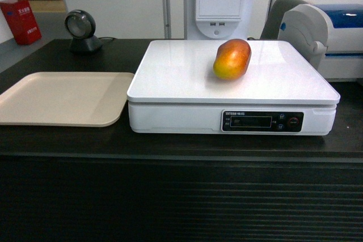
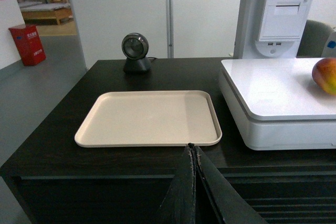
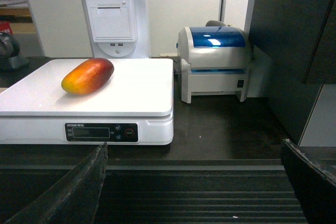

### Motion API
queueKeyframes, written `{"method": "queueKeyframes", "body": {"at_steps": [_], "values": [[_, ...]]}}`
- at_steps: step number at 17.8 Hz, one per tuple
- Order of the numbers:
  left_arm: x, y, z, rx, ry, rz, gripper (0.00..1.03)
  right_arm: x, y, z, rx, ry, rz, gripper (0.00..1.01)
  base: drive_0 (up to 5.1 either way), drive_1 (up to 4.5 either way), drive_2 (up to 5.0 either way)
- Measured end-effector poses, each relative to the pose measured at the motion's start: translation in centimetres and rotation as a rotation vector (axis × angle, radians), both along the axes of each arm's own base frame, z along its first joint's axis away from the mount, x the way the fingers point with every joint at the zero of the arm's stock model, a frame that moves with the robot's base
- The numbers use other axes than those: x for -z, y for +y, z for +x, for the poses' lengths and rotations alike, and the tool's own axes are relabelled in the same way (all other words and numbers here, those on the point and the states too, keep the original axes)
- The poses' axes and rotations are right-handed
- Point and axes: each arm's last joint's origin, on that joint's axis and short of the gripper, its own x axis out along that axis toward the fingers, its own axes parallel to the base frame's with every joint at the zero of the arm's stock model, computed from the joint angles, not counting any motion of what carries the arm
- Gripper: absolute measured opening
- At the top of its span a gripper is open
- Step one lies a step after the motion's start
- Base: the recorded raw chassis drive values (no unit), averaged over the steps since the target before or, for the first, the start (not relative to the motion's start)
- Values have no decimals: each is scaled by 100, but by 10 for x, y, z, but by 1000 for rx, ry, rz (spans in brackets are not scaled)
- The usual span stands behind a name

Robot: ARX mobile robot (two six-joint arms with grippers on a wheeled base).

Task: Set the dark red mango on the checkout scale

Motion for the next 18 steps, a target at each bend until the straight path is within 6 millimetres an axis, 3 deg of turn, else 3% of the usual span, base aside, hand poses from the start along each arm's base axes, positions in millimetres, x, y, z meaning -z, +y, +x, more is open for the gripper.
{"method": "queueKeyframes", "body": {"at_steps": [9,10,16,18], "values": [[7,0,-15,2,52,0,2,0,0,0,0,0,0,98,0,0,0],[2,0,-17,0,-2,0,2,0,0,0,0,0,0,98,0,0,0],[4,0,-17,-1,11,-1,2,0,0,0,0,0,0,98,0,0,0],[4,0,-17,0,11,-1,19,0,0,0,0,0,0,98,0,0,0]]}}
